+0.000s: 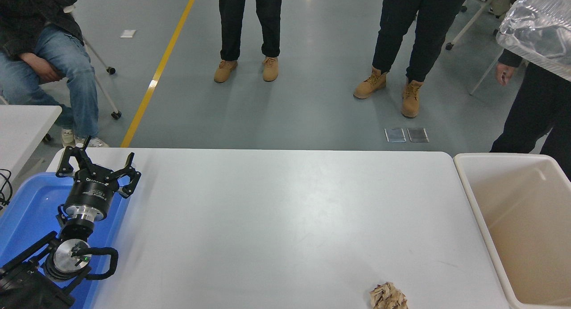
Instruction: Clean the table surface
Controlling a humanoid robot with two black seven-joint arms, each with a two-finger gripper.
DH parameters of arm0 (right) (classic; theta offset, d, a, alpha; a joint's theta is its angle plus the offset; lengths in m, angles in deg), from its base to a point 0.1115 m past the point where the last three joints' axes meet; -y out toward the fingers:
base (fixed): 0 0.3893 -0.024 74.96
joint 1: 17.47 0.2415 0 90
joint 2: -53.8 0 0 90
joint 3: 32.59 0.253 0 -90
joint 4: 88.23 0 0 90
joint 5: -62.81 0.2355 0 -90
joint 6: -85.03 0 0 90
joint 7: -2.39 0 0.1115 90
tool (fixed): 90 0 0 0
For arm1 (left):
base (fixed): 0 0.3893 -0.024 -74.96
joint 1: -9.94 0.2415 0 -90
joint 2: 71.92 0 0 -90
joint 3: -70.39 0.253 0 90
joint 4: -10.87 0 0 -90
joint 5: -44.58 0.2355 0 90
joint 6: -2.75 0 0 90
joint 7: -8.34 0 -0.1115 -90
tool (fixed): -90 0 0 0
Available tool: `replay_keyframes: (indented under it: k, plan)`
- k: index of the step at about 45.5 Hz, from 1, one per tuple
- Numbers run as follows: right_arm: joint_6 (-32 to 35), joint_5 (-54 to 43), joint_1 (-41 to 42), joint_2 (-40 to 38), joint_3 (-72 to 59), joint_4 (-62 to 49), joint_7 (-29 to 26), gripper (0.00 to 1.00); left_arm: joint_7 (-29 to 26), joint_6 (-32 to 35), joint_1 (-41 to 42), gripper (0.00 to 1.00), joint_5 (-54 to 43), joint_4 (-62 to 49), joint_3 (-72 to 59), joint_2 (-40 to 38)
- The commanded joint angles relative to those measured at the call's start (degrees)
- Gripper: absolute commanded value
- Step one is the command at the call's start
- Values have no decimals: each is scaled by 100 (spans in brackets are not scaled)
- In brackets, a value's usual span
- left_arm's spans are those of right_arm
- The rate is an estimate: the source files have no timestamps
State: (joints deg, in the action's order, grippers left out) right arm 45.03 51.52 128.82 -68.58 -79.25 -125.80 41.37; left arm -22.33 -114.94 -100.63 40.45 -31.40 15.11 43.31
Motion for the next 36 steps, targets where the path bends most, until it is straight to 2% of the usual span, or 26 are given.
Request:
replay_keyframes:
  k: [1,4,9,23,36]
  plan:
    - [0,-39,-83,-532,228,1040,-13,0,0,0,0,99,0,0,0,0]
    - [0,-48,-127,-672,236,1365,-22,0,0,0,0,99,0,0,0,0]
    - [-437,-48,-215,-796,237,1700,-40,0,0,0,0,99,0,0,0,0]
    - [-1317,-66,-689,-752,237,1797,-303,0,0,0,0,99,0,0,0,0]
    - [-2046,-110,-1129,-445,237,2017,-901,0,0,0,0,99,0,0,0,0]
